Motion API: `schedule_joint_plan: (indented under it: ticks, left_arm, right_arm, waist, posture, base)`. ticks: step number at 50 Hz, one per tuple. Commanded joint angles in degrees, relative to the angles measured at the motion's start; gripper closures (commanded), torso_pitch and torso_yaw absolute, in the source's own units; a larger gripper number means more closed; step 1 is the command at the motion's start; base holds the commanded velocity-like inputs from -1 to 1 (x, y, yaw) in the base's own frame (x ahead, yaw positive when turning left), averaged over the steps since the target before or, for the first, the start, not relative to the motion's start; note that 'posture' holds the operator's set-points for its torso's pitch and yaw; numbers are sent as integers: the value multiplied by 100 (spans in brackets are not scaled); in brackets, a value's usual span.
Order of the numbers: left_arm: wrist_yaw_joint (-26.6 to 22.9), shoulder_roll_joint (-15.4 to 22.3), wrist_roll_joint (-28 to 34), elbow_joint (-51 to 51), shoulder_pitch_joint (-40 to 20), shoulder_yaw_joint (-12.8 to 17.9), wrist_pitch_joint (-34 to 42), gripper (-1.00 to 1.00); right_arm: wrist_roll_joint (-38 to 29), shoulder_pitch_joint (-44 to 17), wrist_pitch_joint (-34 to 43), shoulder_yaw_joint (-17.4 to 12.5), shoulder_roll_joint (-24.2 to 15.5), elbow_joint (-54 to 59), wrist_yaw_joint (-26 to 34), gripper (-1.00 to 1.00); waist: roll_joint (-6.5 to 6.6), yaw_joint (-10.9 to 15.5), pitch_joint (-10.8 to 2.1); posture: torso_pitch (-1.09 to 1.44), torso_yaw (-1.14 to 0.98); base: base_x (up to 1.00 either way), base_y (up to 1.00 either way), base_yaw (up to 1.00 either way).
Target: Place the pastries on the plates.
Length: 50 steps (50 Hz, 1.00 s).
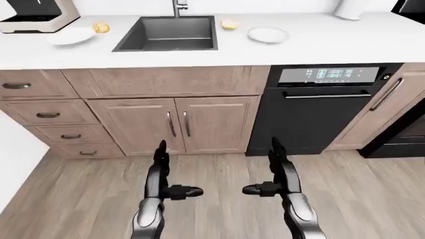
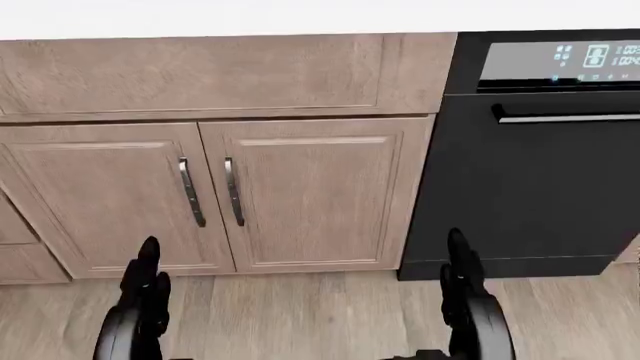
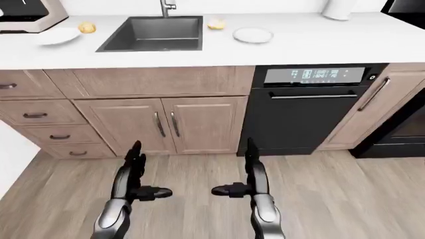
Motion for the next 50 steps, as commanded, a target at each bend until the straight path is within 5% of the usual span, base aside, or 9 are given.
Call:
schedule_joint_plan:
  ticks: [1, 3, 5, 8, 20, 30, 39, 44, 50]
  left_arm:
    - [-91, 84, 60, -1265, -339, -105, 370, -100]
    - [-67, 87, 205, -1558, -455, -117, 762, -100]
    - [-28, 84, 221, -1948, -710, -60, 1287, -100]
    - [-77, 168, 203, -2571, -1013, 39, 2131, -100]
    - [-520, 1121, 237, -1982, -4285, 502, 4123, -100]
    - [-451, 1513, 21, -596, -5760, 469, 3738, -100]
    - [-586, 1768, -27, -1040, -6100, 624, 4306, -100]
    - [-494, 1801, -56, -1108, -6033, 648, 4323, -100]
    - [-450, 1868, -75, -1176, -6060, 673, 4393, -100]
  right_arm:
    - [65, -241, 589, -32, -83, -1575, -21, -100]
    - [-10, -319, 998, -60, -121, -1952, -47, -100]
    - [103, -467, 1360, -83, -108, -2488, 25, -100]
    - [207, -759, 2097, -163, -132, -3117, -17, -100]
    - [844, -3820, 4085, -898, -1234, -3370, -52, -100]
    - [1408, -5288, 3911, -972, -1750, -2354, -561, -100]
    - [1602, -5460, 4161, -929, -1955, -2545, -738, -100]
    - [1504, -5410, 4178, -807, -2005, -2525, -731, -100]
    - [1485, -5410, 4287, -928, -1973, -2632, -798, -100]
  waist:
    - [-45, -12, -5]
    - [-11, 34, -398]
    - [-44, 45, -134]
    - [-57, 49, -443]
    - [-5, 59, -627]
    - [-349, 44, -173]
    - [-59, -13, -225]
    - [473, -103, -367]
    - [377, -12, -276]
  posture:
    - [0, 0]
    - [0, 0]
    - [0, 0]
    - [0, 0]
    - [0, 0]
    - [0, 0]
    - [0, 0]
    - [0, 0]
    - [0, 0]
  base:
    - [0, 0, 0]
    - [0, 0, 0]
    - [0, 0, 0]
    - [0, 0, 0]
    - [1, 0, 0]
    - [47, 0, 0]
    - [62, 0, 0]
    - [65, 0, 0]
    - [56, -9, 0]
